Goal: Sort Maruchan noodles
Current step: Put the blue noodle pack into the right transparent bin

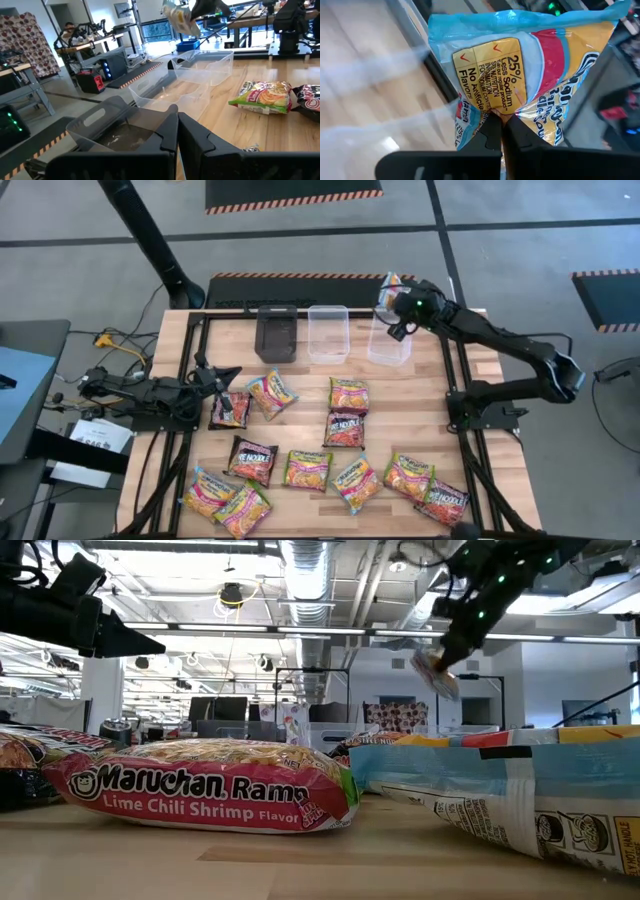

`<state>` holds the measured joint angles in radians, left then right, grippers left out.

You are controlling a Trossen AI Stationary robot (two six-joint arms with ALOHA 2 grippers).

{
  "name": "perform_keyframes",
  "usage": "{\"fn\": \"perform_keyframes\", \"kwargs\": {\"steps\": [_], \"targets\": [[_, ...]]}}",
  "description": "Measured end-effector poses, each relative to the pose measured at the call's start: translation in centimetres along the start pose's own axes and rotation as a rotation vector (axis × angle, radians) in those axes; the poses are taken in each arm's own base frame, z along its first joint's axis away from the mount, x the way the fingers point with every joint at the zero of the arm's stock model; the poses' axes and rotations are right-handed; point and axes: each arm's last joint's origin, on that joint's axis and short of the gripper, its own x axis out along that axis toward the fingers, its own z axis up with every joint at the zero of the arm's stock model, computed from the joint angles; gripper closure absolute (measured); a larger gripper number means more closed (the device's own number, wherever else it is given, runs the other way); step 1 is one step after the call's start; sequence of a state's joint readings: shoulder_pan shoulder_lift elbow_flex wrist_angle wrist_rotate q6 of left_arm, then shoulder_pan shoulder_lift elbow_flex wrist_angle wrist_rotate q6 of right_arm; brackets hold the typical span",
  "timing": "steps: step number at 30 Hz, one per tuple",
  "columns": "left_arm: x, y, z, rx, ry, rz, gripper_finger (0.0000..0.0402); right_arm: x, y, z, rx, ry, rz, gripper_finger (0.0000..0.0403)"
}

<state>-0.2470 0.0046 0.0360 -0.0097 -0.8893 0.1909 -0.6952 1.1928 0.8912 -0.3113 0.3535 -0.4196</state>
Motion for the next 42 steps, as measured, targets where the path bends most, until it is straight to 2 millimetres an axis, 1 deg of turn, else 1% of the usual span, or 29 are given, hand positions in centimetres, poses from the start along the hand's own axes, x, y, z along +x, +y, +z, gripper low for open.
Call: {"fn": "perform_keyframes", "kwargs": {"steps": [5,8,11,16,22,32,35,42], "targets": [[0.0,0.0,0.0,0.0,0.0,0.0,0.0401,1.6,0.6,0.6,-0.047,0.117,-0.072,0.0394],[0.0,0.0,0.0,0.0,0.0,0.0,0.0402,2.5,1.3,1.0,-0.116,0.193,-0.104,0.0394],[0.0,0.0,0.0,0.0,0.0,0.0,0.0401,3.2,2.0,1.6,-0.166,0.248,-0.107,0.0394],[0.0,0.0,0.0,0.0,0.0,0.0,0.0401,4.7,3.6,1.7,-0.244,0.339,-0.105,0.0394],[0.0,0.0,0.0,0.0,0.0,0.0,0.0401,6.4,5.0,0.9,-0.251,0.466,-0.081,0.0394],[0.0,0.0,0.0,0.0,0.0,0.0,0.0401,9.0,6.6,-0.1,-0.315,0.557,-0.072,0.0387],[0.0,0.0,0.0,0.0,0.0,0.0,0.0401,9.4,6.8,-0.4,-0.337,0.58,-0.106,0.0379],[0.0,0.0,0.0,0.0,0.0,0.0,0.0401,9.6,6.7,-0.6,-0.358,0.59,-0.093,0.0356]]}}
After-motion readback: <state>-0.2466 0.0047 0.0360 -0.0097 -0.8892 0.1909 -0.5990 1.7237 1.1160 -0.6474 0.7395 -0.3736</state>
